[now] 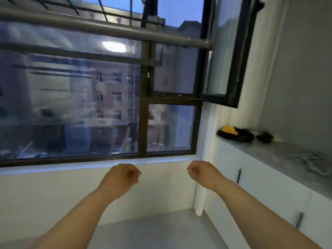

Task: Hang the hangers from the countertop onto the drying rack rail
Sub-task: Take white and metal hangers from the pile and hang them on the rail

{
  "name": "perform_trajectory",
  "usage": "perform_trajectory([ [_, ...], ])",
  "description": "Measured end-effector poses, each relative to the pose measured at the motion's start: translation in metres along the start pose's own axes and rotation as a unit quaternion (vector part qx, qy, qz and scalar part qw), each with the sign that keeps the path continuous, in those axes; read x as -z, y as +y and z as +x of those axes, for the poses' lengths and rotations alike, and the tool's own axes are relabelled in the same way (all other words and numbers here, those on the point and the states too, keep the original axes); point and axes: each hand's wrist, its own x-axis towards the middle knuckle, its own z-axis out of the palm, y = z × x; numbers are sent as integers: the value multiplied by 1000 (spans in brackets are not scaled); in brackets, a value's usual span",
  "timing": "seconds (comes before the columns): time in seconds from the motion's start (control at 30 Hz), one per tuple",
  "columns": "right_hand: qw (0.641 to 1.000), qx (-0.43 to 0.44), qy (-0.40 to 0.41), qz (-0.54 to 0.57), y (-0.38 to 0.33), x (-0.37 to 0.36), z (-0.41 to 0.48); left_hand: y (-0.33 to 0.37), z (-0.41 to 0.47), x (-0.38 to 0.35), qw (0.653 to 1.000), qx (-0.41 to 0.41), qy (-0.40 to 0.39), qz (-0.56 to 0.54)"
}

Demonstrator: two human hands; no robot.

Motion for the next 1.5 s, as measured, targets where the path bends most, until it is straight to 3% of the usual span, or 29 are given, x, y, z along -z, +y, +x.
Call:
perform_trajectory([
  [0.33, 971, -216, 93, -29, 223, 100, -123, 156, 34, -225, 969, -121, -204, -70],
  [0.6, 918, -366, 136, -73, 343, 137, -168, 245, 76, -356, 937, -180, -290, -71],
  [0.87, 874, -435, 202, -76, 473, 176, -127, 317, 154, -481, 913, -221, -340, -35],
  [1.03, 850, -453, 207, -171, 539, 182, -103, 349, 210, -538, 915, -229, -332, -25],
  [1.3, 852, -429, 202, -220, 582, 177, -86, 409, 267, -604, 948, -188, -254, -51],
  [1.5, 826, -422, 236, -289, 594, 171, -85, 448, 293, -647, 954, -106, -281, -15],
])
